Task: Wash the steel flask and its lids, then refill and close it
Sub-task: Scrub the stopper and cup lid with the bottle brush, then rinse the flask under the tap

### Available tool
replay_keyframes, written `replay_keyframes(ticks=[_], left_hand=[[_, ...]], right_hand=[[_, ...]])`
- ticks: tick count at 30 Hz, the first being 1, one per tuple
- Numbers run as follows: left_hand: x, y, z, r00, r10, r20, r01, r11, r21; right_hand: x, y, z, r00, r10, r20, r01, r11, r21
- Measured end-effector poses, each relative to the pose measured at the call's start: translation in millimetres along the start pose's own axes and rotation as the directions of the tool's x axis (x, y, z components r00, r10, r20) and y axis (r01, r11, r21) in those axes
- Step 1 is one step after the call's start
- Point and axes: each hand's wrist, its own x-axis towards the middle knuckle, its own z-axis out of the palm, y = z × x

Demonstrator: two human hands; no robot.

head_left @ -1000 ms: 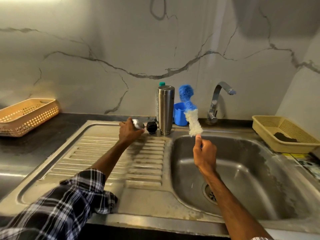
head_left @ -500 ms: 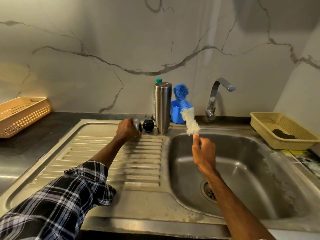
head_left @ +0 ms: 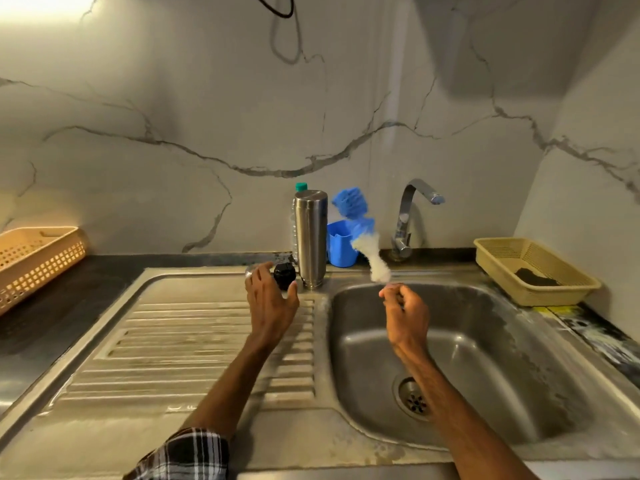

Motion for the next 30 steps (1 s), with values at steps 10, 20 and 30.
replay_keyframes(ticks=[10,20,30], left_hand=[[-9,27,35,0.989,0.102,-0.103,-0.11,0.991,-0.079],[-10,29,30,0.993,0.111,-0.038,-0.114,0.986,-0.118],[-8,24,26,0.989,0.134,0.064,-0.128,0.988,-0.085]], right_hand=[[8,-6,-24,0.983,-0.131,-0.131,0.115,0.986,-0.119],[26,-62,-55,0.95,-0.266,-0.162,0.199,0.918,-0.343],[93,-185,-58,0.941,-0.325,0.09,0.269,0.561,-0.783]])
